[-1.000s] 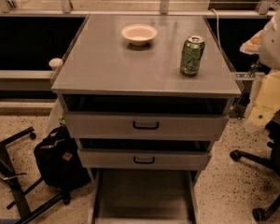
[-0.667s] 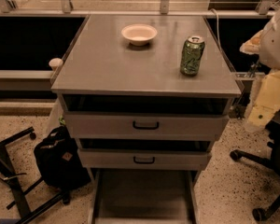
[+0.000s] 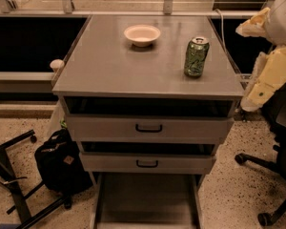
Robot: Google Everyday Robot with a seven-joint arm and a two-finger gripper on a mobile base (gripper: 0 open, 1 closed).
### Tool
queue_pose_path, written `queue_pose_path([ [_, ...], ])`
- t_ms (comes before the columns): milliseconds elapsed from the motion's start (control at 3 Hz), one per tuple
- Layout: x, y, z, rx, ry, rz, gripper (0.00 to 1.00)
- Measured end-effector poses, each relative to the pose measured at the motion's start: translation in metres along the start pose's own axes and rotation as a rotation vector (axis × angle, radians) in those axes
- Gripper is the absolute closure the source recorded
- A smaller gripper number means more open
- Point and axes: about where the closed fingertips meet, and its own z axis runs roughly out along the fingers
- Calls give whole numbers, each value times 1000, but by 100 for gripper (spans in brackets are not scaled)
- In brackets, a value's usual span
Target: Place green can into bottom drawer
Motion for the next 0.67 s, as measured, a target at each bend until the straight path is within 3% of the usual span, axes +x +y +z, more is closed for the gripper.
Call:
queue_pose_path([
  [333,0,0,0,0,0,0,0],
  [667,0,-25,1,-5,-72,-14,0],
])
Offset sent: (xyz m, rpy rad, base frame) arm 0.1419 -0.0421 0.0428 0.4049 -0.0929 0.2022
